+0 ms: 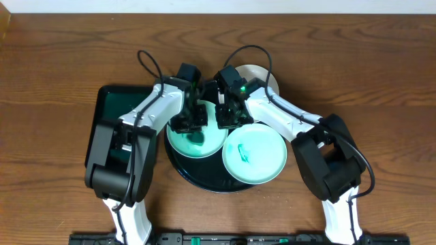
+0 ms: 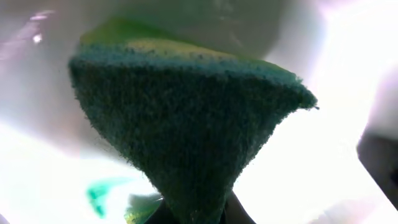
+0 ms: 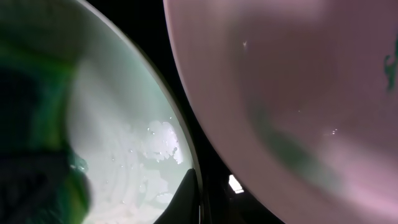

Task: Clean dirty plates on tray and stack at the side
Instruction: 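Scrub the left pale green plate with the sponge in the left gripper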

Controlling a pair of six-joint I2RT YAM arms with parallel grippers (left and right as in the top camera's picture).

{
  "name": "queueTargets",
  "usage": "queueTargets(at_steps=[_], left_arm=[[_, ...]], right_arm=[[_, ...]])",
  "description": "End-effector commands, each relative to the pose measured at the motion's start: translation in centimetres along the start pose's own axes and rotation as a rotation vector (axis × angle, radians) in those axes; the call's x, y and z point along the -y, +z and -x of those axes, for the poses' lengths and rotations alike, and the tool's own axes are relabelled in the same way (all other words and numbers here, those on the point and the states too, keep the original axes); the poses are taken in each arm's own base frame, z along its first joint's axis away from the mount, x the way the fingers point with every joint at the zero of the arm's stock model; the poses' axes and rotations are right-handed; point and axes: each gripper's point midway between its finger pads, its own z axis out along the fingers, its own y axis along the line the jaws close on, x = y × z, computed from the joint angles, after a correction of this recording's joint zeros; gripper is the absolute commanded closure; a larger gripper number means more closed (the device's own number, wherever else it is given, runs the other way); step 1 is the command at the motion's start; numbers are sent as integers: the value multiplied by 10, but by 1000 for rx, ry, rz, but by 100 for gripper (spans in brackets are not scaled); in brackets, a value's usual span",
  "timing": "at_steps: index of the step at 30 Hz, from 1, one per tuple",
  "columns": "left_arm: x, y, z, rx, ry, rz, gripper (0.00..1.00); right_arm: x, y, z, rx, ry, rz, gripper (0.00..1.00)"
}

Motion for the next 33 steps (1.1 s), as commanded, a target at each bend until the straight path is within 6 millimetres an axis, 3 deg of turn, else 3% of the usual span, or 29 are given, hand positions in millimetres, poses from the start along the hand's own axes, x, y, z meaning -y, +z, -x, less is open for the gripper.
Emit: queueTargets(at_steps=[1,5,8,12,16,18,22,27,30,33], left_arm=[[19,20,-17,-95,147,-109,93],[-46,12,-19,-77,-260,206,93],[-71,4,-31,-89,-363,338,93],[-71,4,-31,-93,-345,338,93],[-52,9,-29,-135,-74,222,93],[-48,12,-15,-86,-21,201,93],[-35,14,31,98,60,155,93],[-35,8,65,248,70,182,93],[-45,6,63,247,16,235,93],[-56,7,45,187,-79,272,93]], right_arm=[[-1,7,-6,-29,-17,12,99],[0,7,-6,-29,-17,11,99],[0,7,-6,-28,-17,9,99],[-1,7,-6,-26,-18,10,99],[-1,7,-6,-27,-29,9,99],[-1,7,-6,-26,-29,10,99],[0,8,-6,-28,-29,9,99],[1,8,-6,-25,-29,2,99],[1,8,-6,-25,-29,2,99],[1,8,-6,-24,-29,3,99]])
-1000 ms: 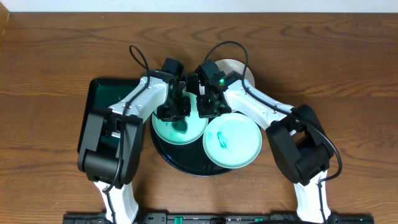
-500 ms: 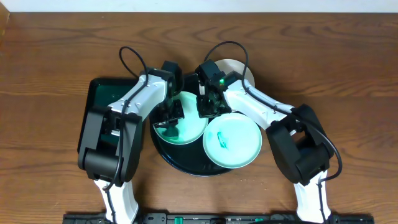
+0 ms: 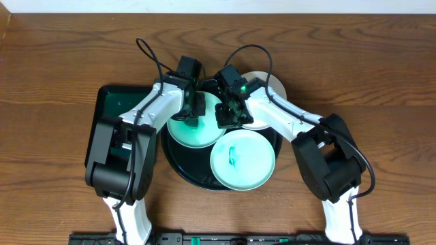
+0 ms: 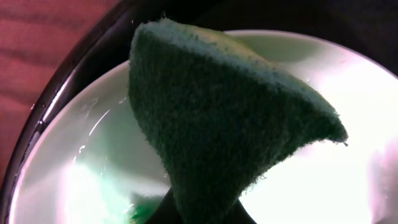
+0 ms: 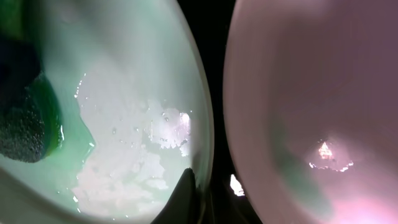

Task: Clean dirty plates on tray and stack at the side
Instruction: 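Scrub the left pale green plate with the sponge in the left gripper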

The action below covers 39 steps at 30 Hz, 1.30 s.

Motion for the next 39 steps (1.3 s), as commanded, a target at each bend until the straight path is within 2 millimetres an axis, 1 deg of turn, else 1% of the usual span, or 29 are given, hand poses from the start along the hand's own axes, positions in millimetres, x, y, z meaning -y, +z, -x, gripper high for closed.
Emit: queueTargets(at_steps=[1,2,3,4,7,8,9,13,14,15,16,20,21,23,25,26,27,29,32,35,37,39], left_arm=[[-34,15,-25,-92,-121,156,93],[-31,14,-37,-141,-144,140,93],[-28,14,-43,-172,-146,117,93],[-16,12,-55,-233,-148,52,93],[11,6,-72,-332,-96,-114,93],[18,4,-75,-348,-77,-158,93],[31,0,-78,-368,-40,-244,94],[47,-7,-81,-388,1,-352,93],[57,-12,-83,-399,24,-420,93],[62,-15,-84,-402,44,-460,93],[63,-16,-85,-405,56,-473,93],[56,-12,-83,-389,73,-426,93],[47,-7,-81,-379,46,-365,93],[22,3,-74,-345,-39,-190,93],[-7,5,-64,-294,-132,3,93],[-18,4,-62,-279,-163,71,93],[-33,-1,-61,-262,-217,169,93],[-51,-11,-57,-236,-267,284,93],[-57,-23,-51,-222,-272,331,93],[-53,-26,-45,-211,-273,315,92],[-44,-25,-47,-229,-257,269,93],[-24,-20,-49,-259,-188,156,93]], right_arm=[[1,8,-7,-27,-34,1,99],[1,8,-7,-27,-34,1,99],[1,8,-7,-27,-34,1,99],[1,8,-7,-28,-34,1,99],[1,8,-7,-30,-34,0,99],[1,8,-7,-30,-34,0,99],[1,8,-7,-30,-34,0,99],[-1,8,-9,-35,-35,10,99],[-2,8,-9,-35,-35,10,99],[-2,8,-8,-34,-36,11,99],[-2,8,-8,-33,-35,11,99],[-2,8,-8,-34,-36,10,99],[-2,8,-8,-34,-36,10,99],[-2,8,-8,-33,-35,11,99],[-2,8,-8,-33,-35,11,99],[-2,8,-8,-33,-35,11,99],[-2,8,-8,-34,-35,10,99],[-1,8,-8,-34,-35,10,99],[-1,10,-9,-39,-34,8,99],[0,12,-10,-43,-33,7,99],[0,12,-10,-43,-33,7,99],[0,12,-10,-44,-33,7,99]])
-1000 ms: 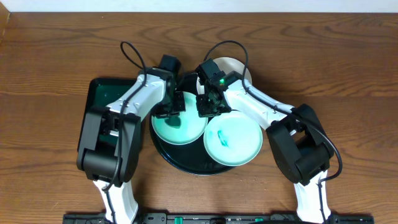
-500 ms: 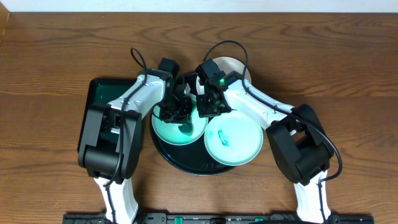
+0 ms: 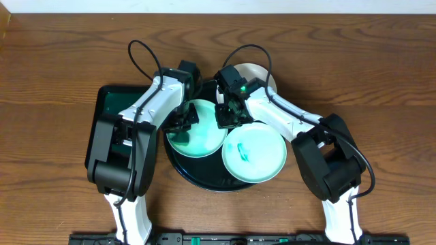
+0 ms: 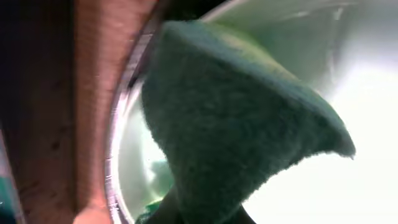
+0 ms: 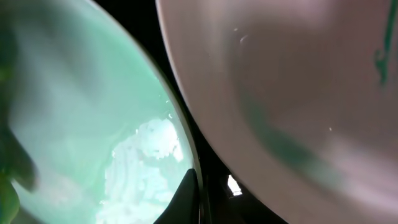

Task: Clean dirty plates on tray and stack at the side
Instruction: 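Scrub the left pale green plate with the sponge in the left gripper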

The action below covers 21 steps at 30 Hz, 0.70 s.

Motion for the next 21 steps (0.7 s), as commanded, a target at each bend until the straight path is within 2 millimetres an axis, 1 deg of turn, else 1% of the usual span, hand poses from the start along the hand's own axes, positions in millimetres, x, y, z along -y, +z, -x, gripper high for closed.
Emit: queueTargets(at_steps=[1,5,8,12,14,16,17,19,20,21], left_arm=[[27,0,-2,-25,88,-122,93],[51,6,-16,-73,105,-246,93],[62,11,-20,-82,115,-307,93],[64,16,-20,-73,115,-316,93],[66,18,-13,-41,117,-326,93],[59,20,4,40,111,-265,93],[45,22,20,122,96,-173,93],[27,22,36,205,78,-62,93],[20,21,40,231,73,-22,93],[17,21,42,238,72,-8,93]], right_arm=[[1,12,-10,-45,-6,3,99],[0,12,-10,-47,-3,9,99],[1,12,-11,-49,-3,7,99],[1,12,-11,-50,-3,6,99],[1,12,-11,-50,-3,6,99],[1,12,-11,-50,-3,7,99],[1,12,-11,-49,-3,6,99],[1,12,-11,-49,-3,6,99],[1,12,-11,-49,-3,6,99],[1,12,-11,-49,-3,6,99]])
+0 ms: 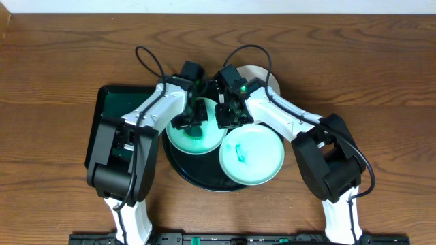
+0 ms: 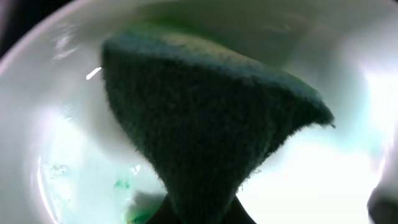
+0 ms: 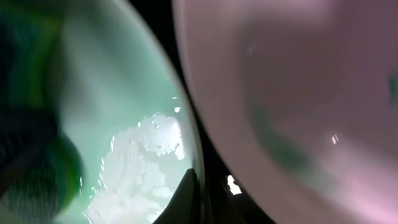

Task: Clean dirty plates on tray and stack at the side
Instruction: 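Scrub the left pale green plate with the sponge in the left gripper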

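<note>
Two pale plates lie on a round black tray. The left plate is wet with green soap. My left gripper is shut on a dark green sponge, which rests on that plate's inside. My right gripper is shut on the same plate's right rim, one finger lying inside the rim. The second plate, marked with a green smear, sits at the tray's right and fills the right half of the right wrist view. A third plate shows behind the right arm.
A dark green rectangular tray lies left of the round one, partly under my left arm. Wooden tabletop surrounds everything. Cables loop above both wrists.
My left gripper and sponge have moved from the plate's left rim toward its middle. The smeared plate sits a touch further left. My right gripper keeps its hold on the rim.
The sponge sat in the left plate's middle, then at its far part, then at its left rim, and is back near the middle now. The smeared plate lay at the tray's right, then nearer the middle, then right again. My right gripper stayed on the rim throughout.
</note>
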Controlling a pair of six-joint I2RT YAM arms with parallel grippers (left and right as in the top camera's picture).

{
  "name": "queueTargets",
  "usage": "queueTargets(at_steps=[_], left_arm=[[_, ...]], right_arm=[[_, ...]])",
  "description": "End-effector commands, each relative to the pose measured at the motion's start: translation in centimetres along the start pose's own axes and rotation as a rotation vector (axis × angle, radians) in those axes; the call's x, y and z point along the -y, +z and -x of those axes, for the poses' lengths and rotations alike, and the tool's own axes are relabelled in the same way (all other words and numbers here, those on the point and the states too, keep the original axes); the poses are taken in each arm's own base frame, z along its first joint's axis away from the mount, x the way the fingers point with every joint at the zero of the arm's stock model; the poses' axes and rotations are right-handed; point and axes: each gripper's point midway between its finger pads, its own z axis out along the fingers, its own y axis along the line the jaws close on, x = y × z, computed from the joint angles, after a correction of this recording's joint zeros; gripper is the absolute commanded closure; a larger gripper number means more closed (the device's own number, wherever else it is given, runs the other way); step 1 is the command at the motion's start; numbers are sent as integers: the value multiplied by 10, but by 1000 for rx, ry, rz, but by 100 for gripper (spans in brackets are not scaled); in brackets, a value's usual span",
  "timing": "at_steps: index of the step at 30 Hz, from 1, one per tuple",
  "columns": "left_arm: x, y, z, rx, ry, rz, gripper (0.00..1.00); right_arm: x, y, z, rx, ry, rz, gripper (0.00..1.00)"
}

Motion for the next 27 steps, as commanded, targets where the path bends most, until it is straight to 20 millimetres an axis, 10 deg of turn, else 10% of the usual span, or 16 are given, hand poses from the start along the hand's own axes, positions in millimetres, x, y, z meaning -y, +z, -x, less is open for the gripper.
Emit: queueTargets(at_steps=[1,10,17,27], left_arm=[[-36,12,19,99,2,204,93],[28,8,-45,-223,159,-213,93],[64,-1,-37,-197,186,-412,93],[-30,8,7,19,11,146,93]], right_arm=[[1,12,-9,-43,-5,8,99],[0,12,-9,-43,-5,9,99],[1,12,-10,-48,-5,7,99],[1,12,-10,-47,-5,7,99]])
